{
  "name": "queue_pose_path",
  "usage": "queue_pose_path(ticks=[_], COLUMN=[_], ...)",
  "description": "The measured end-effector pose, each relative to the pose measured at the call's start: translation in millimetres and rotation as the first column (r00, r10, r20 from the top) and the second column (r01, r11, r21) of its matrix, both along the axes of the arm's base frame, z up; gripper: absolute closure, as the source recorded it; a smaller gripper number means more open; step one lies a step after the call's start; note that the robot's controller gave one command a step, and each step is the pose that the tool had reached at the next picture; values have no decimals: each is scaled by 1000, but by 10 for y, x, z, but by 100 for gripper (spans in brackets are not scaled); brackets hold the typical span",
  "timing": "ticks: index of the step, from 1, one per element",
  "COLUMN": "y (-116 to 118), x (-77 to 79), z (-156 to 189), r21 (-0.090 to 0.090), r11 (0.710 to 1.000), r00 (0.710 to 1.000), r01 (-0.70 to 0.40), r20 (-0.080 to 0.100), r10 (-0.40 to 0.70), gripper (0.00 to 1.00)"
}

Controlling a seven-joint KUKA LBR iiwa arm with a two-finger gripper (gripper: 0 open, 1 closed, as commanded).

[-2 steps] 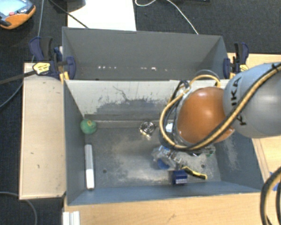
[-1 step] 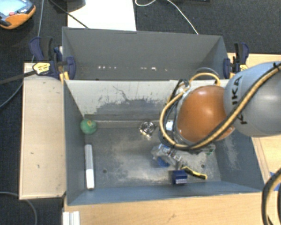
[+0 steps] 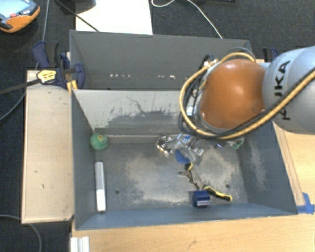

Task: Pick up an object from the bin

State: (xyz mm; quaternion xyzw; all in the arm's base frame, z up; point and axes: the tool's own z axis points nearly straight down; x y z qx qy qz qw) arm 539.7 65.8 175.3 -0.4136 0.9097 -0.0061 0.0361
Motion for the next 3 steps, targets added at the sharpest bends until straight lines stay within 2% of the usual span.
queue_pose_path(ticks=[1, 2, 3], y=[-93, -189, 175], x=[133, 340, -120], z=[93, -650, -1073], r21=[1, 7, 14], r11=[1000, 999, 994], r00=[1000, 999, 994], r01=[-10, 52, 113], r20=[7, 3, -4], r10=[10, -52, -113], gripper=[100, 100, 100])
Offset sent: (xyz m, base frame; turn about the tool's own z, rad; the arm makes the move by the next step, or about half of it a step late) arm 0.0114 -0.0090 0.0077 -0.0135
